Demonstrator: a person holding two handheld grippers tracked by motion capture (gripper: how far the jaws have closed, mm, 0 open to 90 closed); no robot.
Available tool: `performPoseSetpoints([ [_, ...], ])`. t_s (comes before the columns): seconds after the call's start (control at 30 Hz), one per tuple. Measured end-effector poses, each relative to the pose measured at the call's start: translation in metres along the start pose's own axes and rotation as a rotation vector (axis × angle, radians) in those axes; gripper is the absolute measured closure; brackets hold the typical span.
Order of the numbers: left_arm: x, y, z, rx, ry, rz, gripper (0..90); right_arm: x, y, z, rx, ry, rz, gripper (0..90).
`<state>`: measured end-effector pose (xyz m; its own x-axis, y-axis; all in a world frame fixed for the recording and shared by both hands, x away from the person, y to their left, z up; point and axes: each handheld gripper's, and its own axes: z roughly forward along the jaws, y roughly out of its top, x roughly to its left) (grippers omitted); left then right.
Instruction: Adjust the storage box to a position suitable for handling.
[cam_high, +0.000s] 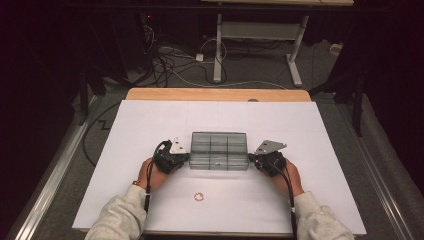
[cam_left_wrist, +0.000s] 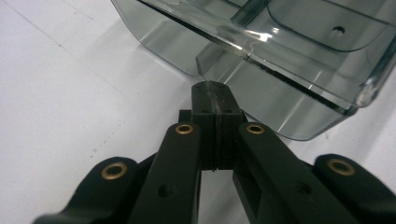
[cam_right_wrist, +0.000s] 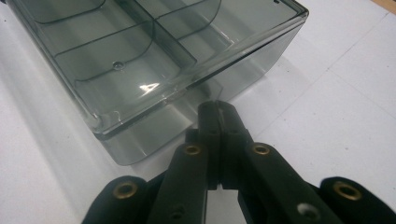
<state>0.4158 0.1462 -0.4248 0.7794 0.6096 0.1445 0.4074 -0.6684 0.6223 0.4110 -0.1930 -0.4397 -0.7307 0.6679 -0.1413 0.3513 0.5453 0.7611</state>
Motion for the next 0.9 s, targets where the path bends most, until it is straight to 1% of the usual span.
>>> performPoseSetpoints([
  [0.1, 0.001, -0.001, 0.0, -0.002, -0.011, 0.002, 87.5, 0.0, 0.0, 0.0, 0.001, 0.0, -0.007, 90.0],
  [0.13, 0.002, -0.001, -0.001, -0.001, -0.015, 0.002, 87.3, 0.0, 0.0, 0.001, 0.007, -0.012, -0.014, 88.2],
  [0.17, 0.002, 0.0, -0.001, 0.003, -0.015, 0.008, 87.3, -0.001, 0.0, 0.001, 0.007, -0.012, -0.018, 87.6],
  [0.2, 0.002, 0.0, -0.003, 0.007, 0.008, 0.017, 87.3, -0.001, 0.0, 0.001, 0.008, -0.011, -0.019, 87.4],
  [0.23, 0.003, 0.0, -0.005, 0.006, 0.016, 0.022, 87.2, -0.002, 0.0, 0.001, 0.01, -0.017, -0.025, 87.4],
  [0.27, 0.003, 0.0, -0.005, 0.006, 0.016, 0.022, 87.2, -0.003, 0.0, 0.001, 0.013, -0.029, -0.03, 87.0],
  [0.3, 0.007, -0.001, -0.009, -0.01, 0.03, 0.016, 87.1, -0.005, -0.001, 0.0, 0.012, -0.034, -0.029, 86.2],
  [0.33, 0.007, -0.001, -0.009, -0.01, 0.03, 0.016, 87.1, -0.006, -0.002, -0.001, 0.009, -0.035, -0.019, 85.7],
  [0.37, 0.01, -0.002, -0.014, -0.034, 0.033, 0.008, 87.1, -0.008, -0.002, -0.002, 0.004, -0.039, -0.01, 84.9],
  [0.4, 0.01, -0.002, -0.014, -0.034, 0.033, 0.008, 87.0, -0.01, -0.002, -0.004, 0.0, -0.044, -0.01, 83.8],
  [0.43, 0.01, -0.002, -0.019, -0.049, 0.05, 0.028, 85.3, -0.012, -0.002, -0.006, -0.012, -0.046, -0.005, 82.9],
  [0.47, 0.009, -0.001, -0.022, -0.065, 0.056, 0.04, 82.4, -0.014, -0.002, -0.009, -0.029, -0.046, 0.001, 82.3],
  [0.53, 0.007, -0.001, -0.028, -0.091, 0.062, 0.06, 82.2, -0.016, -0.001, -0.016, -0.061, -0.053, 0.001, 79.3],
  [0.57, 0.007, -0.001, -0.028, -0.091, 0.062, 0.06, 81.8, -0.017, 0.0, -0.02, -0.081, -0.06, 0.004, 78.1],
  [0.6, 0.005, 0.0, -0.031, -0.098, 0.07, 0.076, 78.6, -0.018, 0.0, -0.024, -0.106, -0.058, 0.008, 77.1],
  [0.63, 0.002, 0.002, -0.037, -0.114, 0.096, 0.102, 78.1, -0.019, 0.0, -0.028, -0.129, -0.06, 0.015, 76.2],
  [0.67, 0.001, 0.003, -0.039, -0.117, 0.112, 0.109, 73.5, -0.019, 0.0, -0.032, -0.147, -0.068, 0.017, 75.1],
  [0.7, 0.0, 0.004, -0.041, -0.125, 0.131, 0.118, 66.8, -0.019, 0.0, -0.036, -0.169, -0.076, 0.018, 73.4],
  [0.73, 0.0, 0.004, -0.041, -0.125, 0.131, 0.118, 61.4, -0.019, 0.0, -0.036, -0.169, -0.076, 0.018, 73.4],
  [0.77, 0.0, 0.004, -0.043, -0.134, 0.146, 0.119, 58.6, -0.02, 0.0, -0.04, -0.189, -0.08, 0.016, 72.0],
  [0.8, -0.001, 0.005, -0.044, -0.146, 0.157, 0.119, 53.0, -0.019, 0.0, -0.048, -0.219, -0.097, 0.018, 66.1],
  [0.83, -0.002, 0.004, -0.046, -0.154, 0.155, 0.117, 49.2, -0.019, 0.0, -0.052, -0.238, -0.105, 0.016, 64.3],
  [0.87, -0.003, 0.005, -0.047, -0.166, 0.159, 0.128, 44.9, -0.019, -0.001, -0.056, -0.256, -0.108, 0.01, 63.4],
  [0.9, -0.004, 0.005, -0.049, -0.177, 0.164, 0.134, 44.9, -0.019, -0.001, -0.056, -0.256, -0.108, 0.01, 63.4],
])
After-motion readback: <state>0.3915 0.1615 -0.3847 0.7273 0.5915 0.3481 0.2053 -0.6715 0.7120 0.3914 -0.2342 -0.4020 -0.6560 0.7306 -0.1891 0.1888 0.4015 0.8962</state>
